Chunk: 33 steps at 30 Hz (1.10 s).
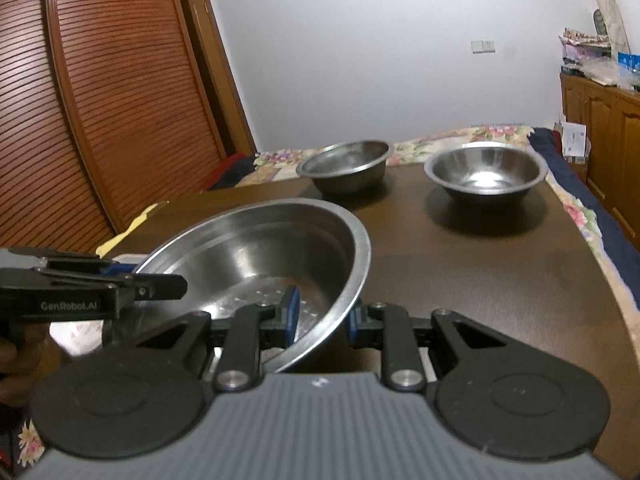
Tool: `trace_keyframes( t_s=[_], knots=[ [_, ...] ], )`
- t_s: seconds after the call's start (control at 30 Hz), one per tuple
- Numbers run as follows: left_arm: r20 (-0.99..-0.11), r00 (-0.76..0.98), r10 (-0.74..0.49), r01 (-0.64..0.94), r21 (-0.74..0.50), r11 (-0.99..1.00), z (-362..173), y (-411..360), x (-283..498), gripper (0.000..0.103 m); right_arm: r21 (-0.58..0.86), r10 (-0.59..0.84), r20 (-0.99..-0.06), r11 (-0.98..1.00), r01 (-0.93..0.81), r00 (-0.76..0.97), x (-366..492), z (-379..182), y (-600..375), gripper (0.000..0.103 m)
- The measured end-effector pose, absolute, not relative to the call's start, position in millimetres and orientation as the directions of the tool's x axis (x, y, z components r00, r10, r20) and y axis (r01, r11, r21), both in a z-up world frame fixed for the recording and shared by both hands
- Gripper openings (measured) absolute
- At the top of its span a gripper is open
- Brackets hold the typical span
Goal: Organize plates and bowls
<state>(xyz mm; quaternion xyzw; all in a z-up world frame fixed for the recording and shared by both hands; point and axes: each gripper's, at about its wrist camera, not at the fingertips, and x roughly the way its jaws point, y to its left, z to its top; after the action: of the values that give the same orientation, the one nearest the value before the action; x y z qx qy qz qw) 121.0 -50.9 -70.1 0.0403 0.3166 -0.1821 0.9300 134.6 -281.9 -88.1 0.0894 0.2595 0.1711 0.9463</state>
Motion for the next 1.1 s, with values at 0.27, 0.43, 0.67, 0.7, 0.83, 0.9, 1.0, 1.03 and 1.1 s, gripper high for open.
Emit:
trace_keyframes(
  t_s=[0.27, 0.43, 0.67, 0.7, 0.83, 0.9, 1.0, 1.03, 1.1],
  knots=[
    [-0.602, 0.733, -0.317, 0.370, -0.039, 0.928, -75.5, -50.3, 117.7, 0.029, 0.242, 0.360, -0.474, 0.931, -0.274, 0.804, 128.3, -88.3, -278.8, 0.025],
    [-0.603, 0.730, -0.322, 0.374, -0.041, 0.926, -78.0, -50.2, 118.7, 0.029, 0.243, 0.361, -0.474, 0.930, -0.274, 0.803, 128.1, -88.9, -279.6, 0.025],
    [-0.604, 0.730, -0.320, 0.374, -0.039, 0.927, -78.9, -50.7, 119.4, 0.029, 0.243, 0.363, -0.473, 0.929, -0.277, 0.803, 127.3, -90.4, -280.3, 0.025],
    [-0.604, 0.730, -0.319, 0.374, -0.039, 0.927, -79.1, -50.7, 119.6, 0.029, 0.244, 0.364, -0.473, 0.929, -0.278, 0.802, 127.3, -90.5, -280.5, 0.025],
    [-0.606, 0.730, -0.316, 0.371, -0.036, 0.928, -79.9, -50.8, 119.8, 0.029, 0.239, 0.361, -0.470, 0.931, -0.278, 0.806, 127.7, -89.5, -281.9, 0.025],
    [-0.606, 0.731, -0.314, 0.370, -0.035, 0.929, -79.9, -51.0, 120.0, 0.029, 0.238, 0.360, -0.470, 0.931, -0.277, 0.806, 127.6, -89.1, -282.4, 0.025],
    [-0.605, 0.733, -0.310, 0.366, -0.033, 0.930, -79.6, -50.4, 120.4, 0.029, 0.235, 0.358, -0.468, 0.932, -0.276, 0.808, 128.0, -87.9, -284.3, 0.025],
    [-0.604, 0.734, -0.309, 0.365, -0.033, 0.931, -79.5, -50.2, 120.8, 0.029, 0.236, 0.357, -0.467, 0.932, -0.276, 0.809, 127.9, -87.0, -285.2, 0.025],
    [-0.605, 0.736, -0.302, 0.359, -0.030, 0.933, -79.1, -49.9, 121.3, 0.034, 0.238, 0.356, -0.464, 0.932, -0.274, 0.811, 128.3, -85.0, -287.3, 0.025]
  ],
)
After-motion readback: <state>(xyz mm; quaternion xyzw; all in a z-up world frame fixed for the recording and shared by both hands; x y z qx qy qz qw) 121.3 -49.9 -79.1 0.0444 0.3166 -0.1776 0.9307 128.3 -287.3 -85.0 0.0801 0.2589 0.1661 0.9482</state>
